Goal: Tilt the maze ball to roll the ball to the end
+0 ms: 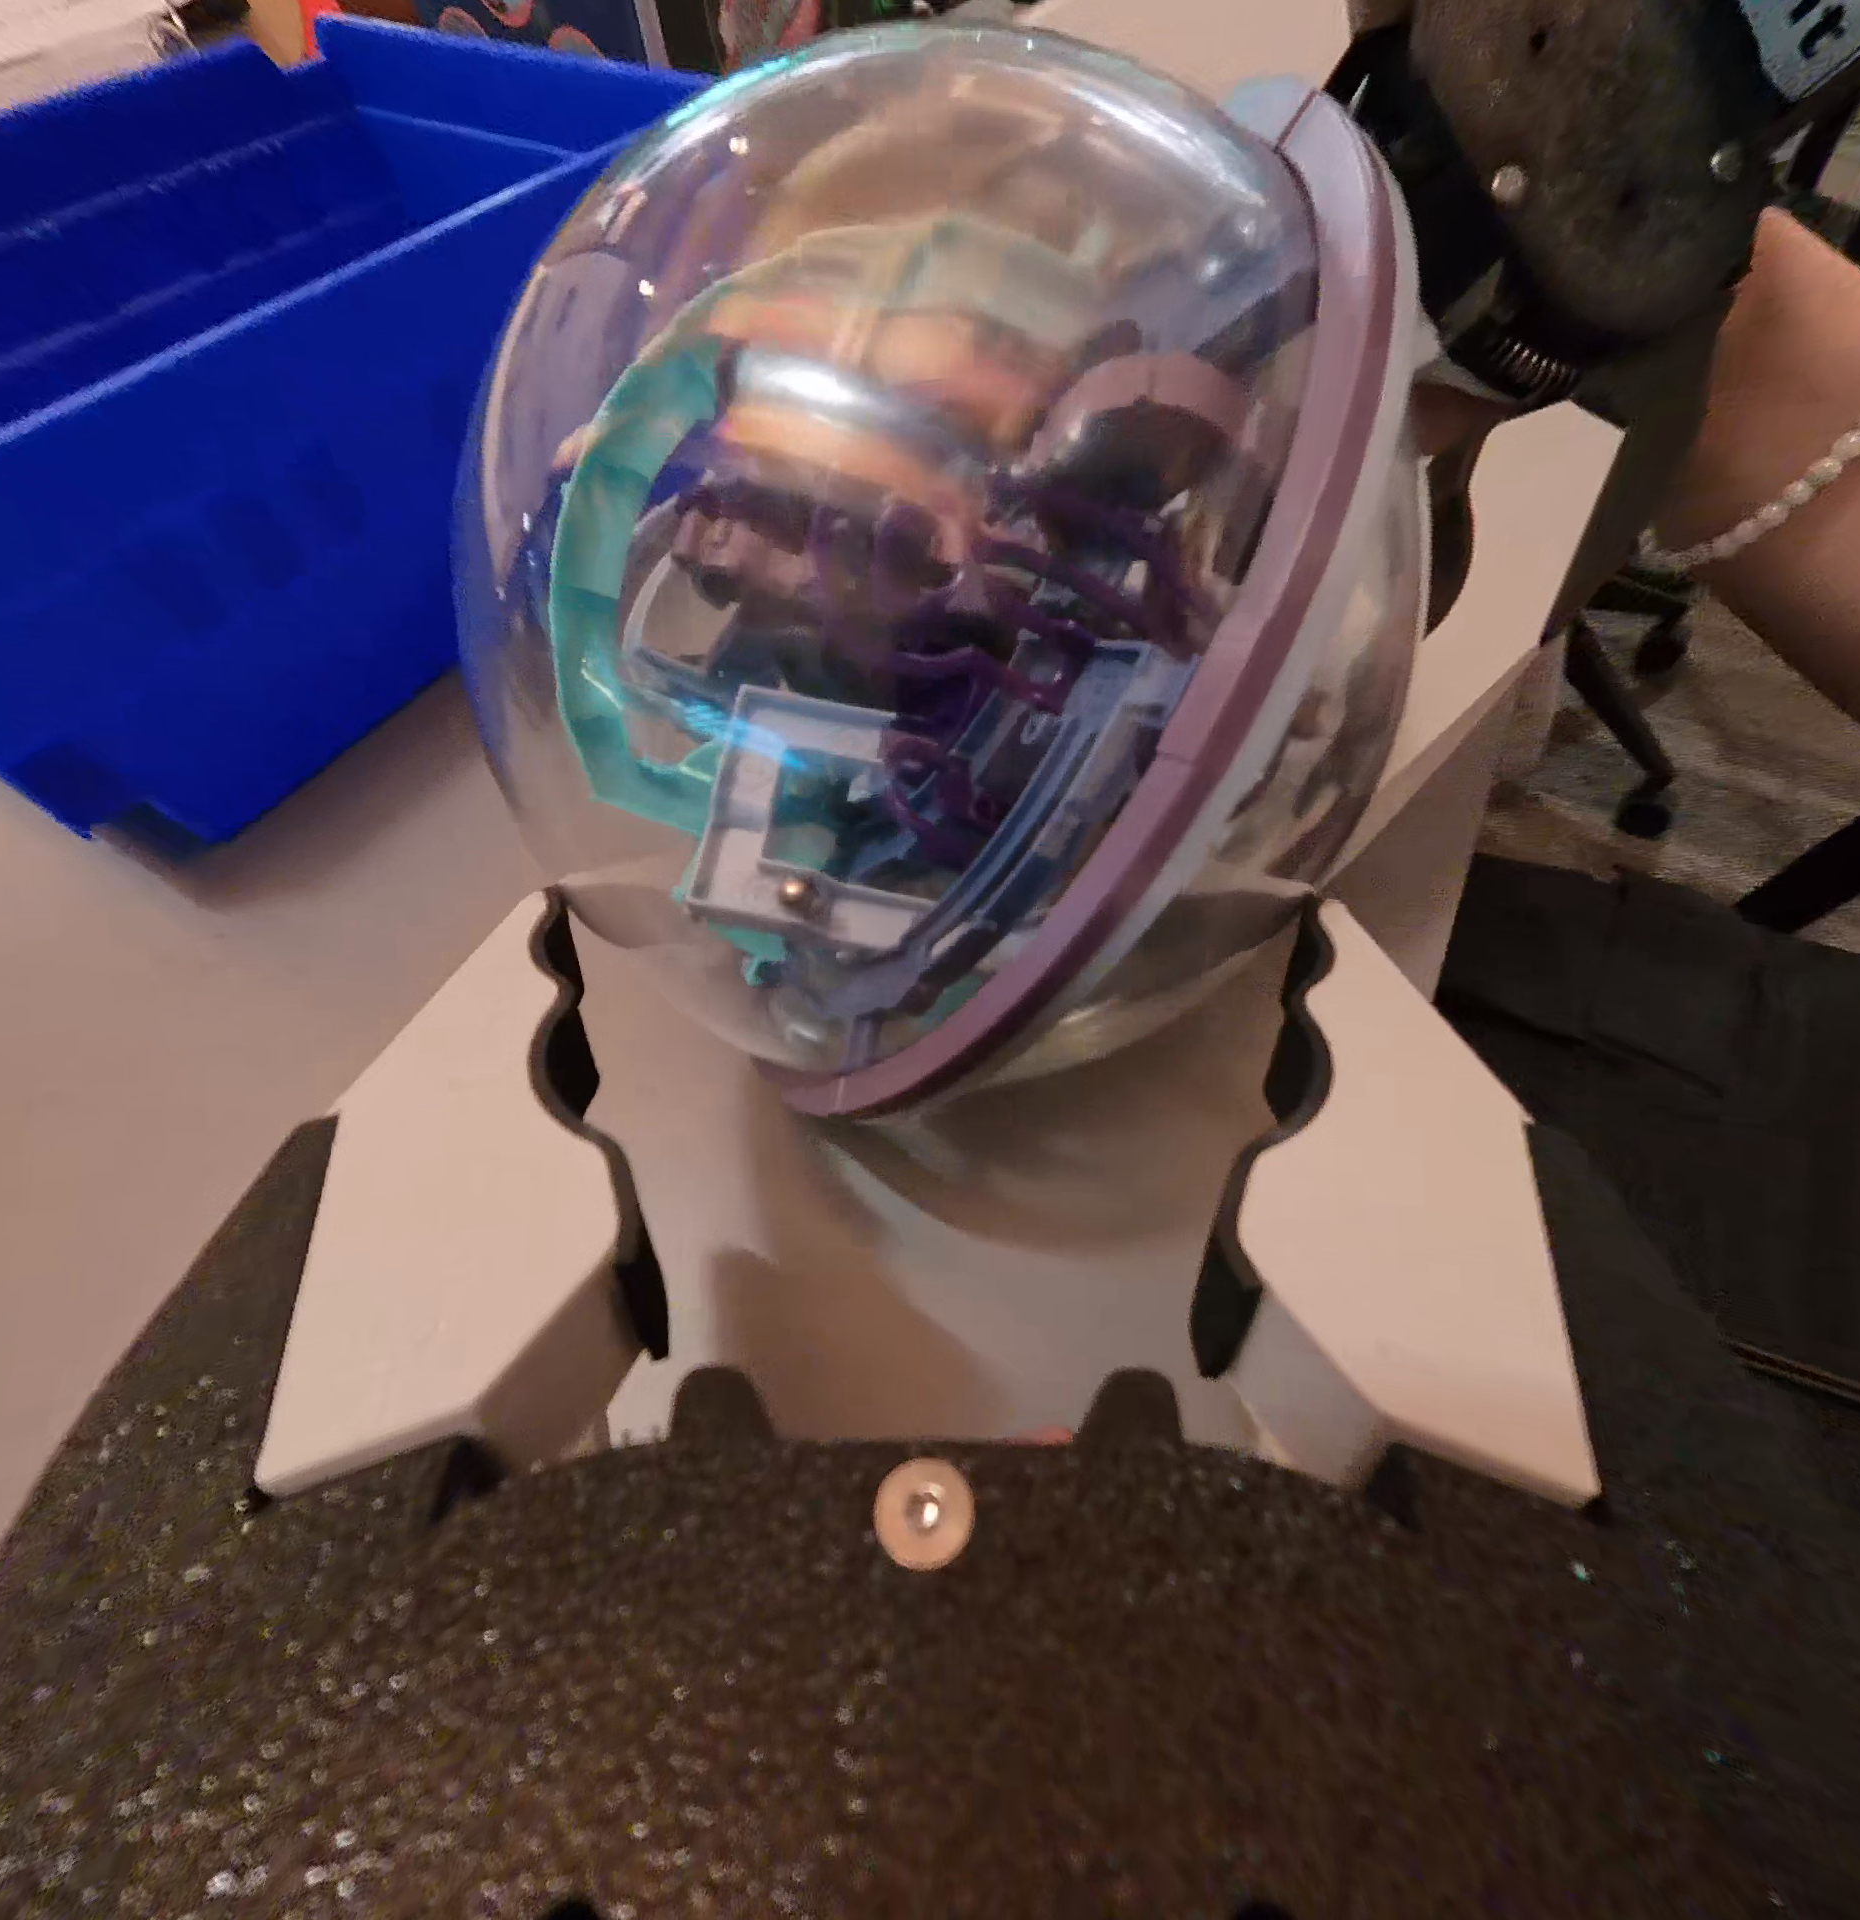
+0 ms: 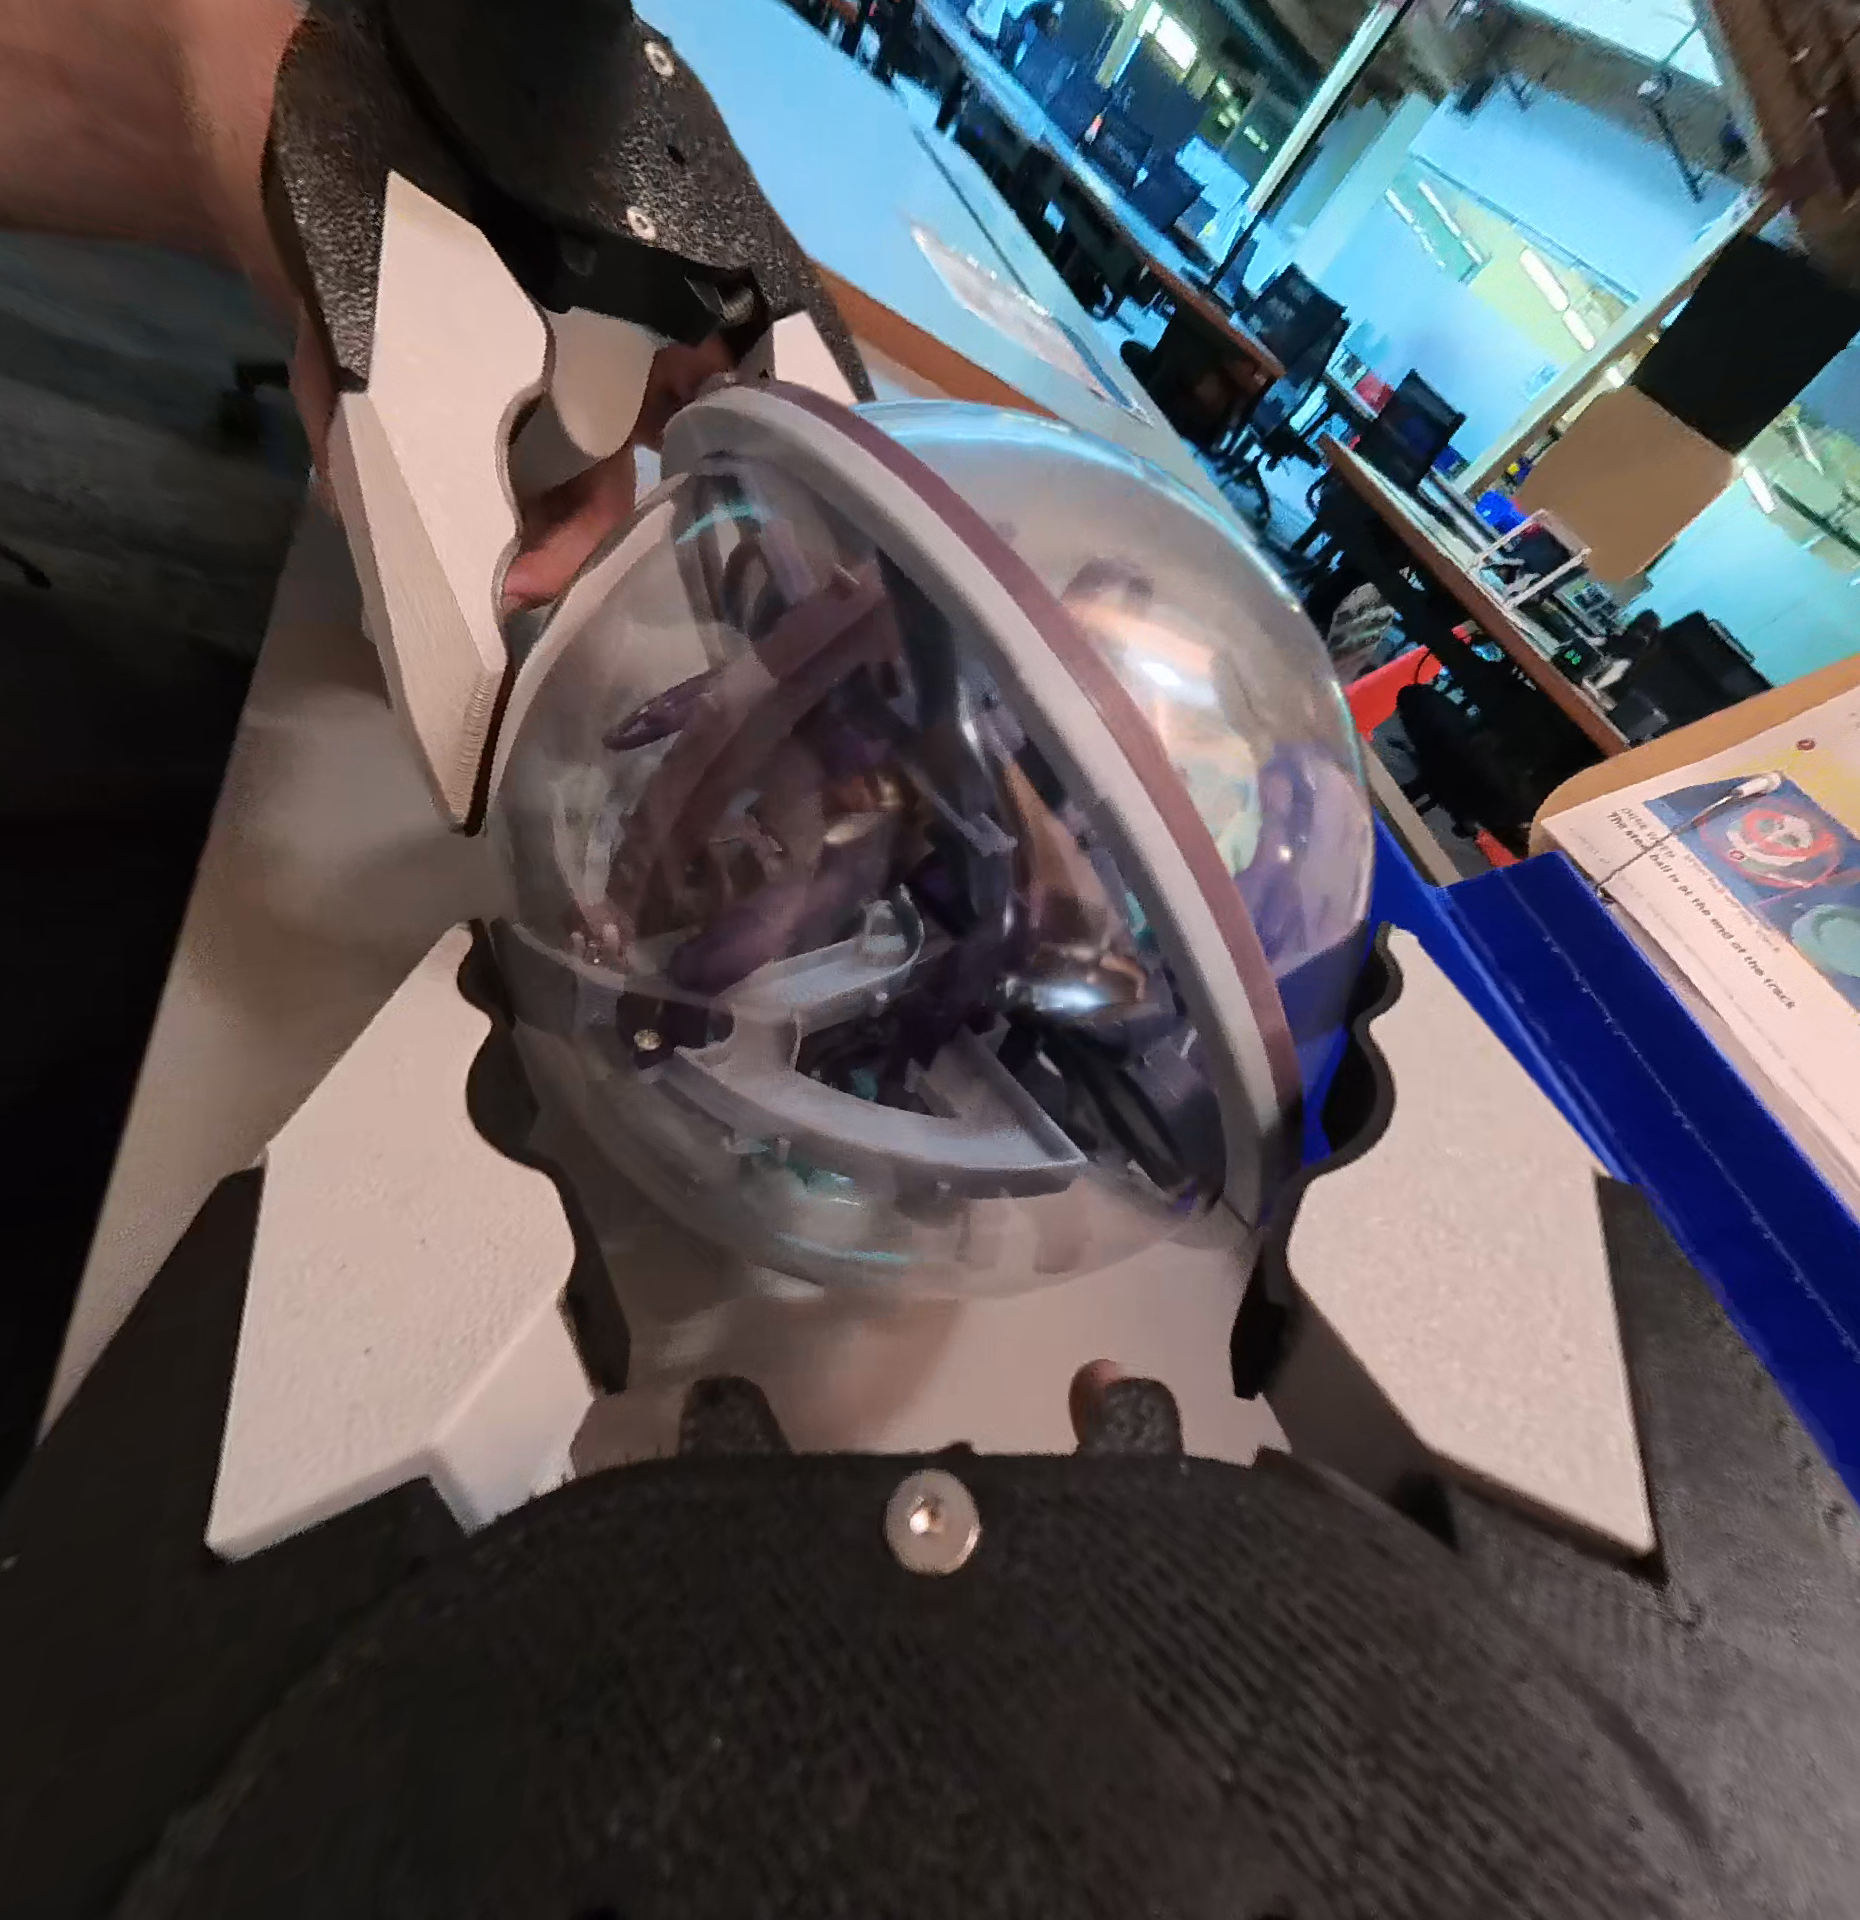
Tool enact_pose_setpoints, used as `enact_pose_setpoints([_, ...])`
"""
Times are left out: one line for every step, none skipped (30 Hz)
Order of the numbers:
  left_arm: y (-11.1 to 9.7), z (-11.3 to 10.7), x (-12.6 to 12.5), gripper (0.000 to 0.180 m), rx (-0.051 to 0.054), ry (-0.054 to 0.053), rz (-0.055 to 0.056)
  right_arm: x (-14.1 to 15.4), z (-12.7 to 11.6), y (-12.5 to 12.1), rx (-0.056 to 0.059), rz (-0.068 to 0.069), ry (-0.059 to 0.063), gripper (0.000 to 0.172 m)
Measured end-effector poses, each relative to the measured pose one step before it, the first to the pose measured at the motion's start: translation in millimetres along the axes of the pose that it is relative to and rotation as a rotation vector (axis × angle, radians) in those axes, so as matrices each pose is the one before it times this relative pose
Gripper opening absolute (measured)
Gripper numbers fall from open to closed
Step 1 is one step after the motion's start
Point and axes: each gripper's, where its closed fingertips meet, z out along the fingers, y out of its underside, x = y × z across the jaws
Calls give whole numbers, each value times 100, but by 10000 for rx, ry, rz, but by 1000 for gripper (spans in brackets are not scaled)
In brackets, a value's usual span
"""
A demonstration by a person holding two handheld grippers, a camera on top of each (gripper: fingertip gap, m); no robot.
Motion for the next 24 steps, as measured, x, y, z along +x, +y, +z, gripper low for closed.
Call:
enact_pose_setpoints([-150,-139,-113,130,60,-36,-37,46,115,33,112,286,-4,153])
enact_pose_setpoints([-83,-132,-42,129,35,37,-118,10,87,-30,70,262,-39,152])
enact_pose_setpoints([-29,-112,-35,129,16,52,-107,-14,99,-49,28,165,-25,153])
enact_pose_setpoints([-11,-105,-46,129,14,32,-53,-22,90,-22,-14,109,-8,153])
enact_pose_setpoints([-17,-88,-36,129,12,26,-44,-17,84,-15,-43,126,-4,153])
enact_pose_setpoints([-53,-96,-38,129,28,32,-70,-7,91,20,-48,199,-7,153])
enact_pose_setpoints([-97,-108,-60,130,60,34,-106,11,109,11,-10,289,-4,153])
enact_pose_setpoints([-138,-102,-90,130,91,26,-132,31,151,-7,36,350,0,152])
enact_pose_setpoints([-148,-122,-120,130,105,13,-111,27,161,13,62,349,2,153])
enact_pose_setpoints([-134,-144,-126,130,99,7,-72,28,160,17,68,313,-10,153])
enact_pose_setpoints([-114,-141,-110,130,68,6,-65,-13,137,-8,70,264,-19,153])
enact_pose_setpoints([-68,-129,-83,130,41,4,-62,-7,126,-2,55,205,-18,153])
enact_pose_setpoints([-47,-95,-62,130,21,3,-46,-29,88,-24,36,132,-15,153])
enact_pose_setpoints([6,-63,-16,130,-6,9,-33,-28,50,-27,7,49,-8,153])
enact_pose_setpoints([23,-28,-4,130,-12,9,-11,-15,15,5,-37,0,2,153])
enact_pose_setpoints([-1,0,-2,130,0,2,6,-7,-2,29,-71,-2,8,153])
enact_pose_setpoints([-13,13,8,130,8,-3,8,-3,-13,45,-78,16,7,153])
enact_pose_setpoints([-18,19,19,130,12,-5,3,13,-30,48,-61,37,2,153])
enact_pose_setpoints([-47,10,22,130,20,-1,-17,3,-24,23,-25,82,-12,153])
enact_pose_setpoints([-47,7,13,130,19,6,-36,3,-16,9,22,86,-18,153])
enact_pose_setpoints([-32,4,7,130,15,7,-38,1,-3,-19,47,72,-16,153])
enact_pose_setpoints([-39,-14,-1,130,17,8,-46,-5,7,-7,29,95,-23,153])
enact_pose_setpoints([-43,-26,-10,130,23,7,-57,-2,22,9,8,124,-30,153])
enact_pose_setpoints([-69,-27,-9,130,27,2,-52,0,17,2,5,132,-27,153])
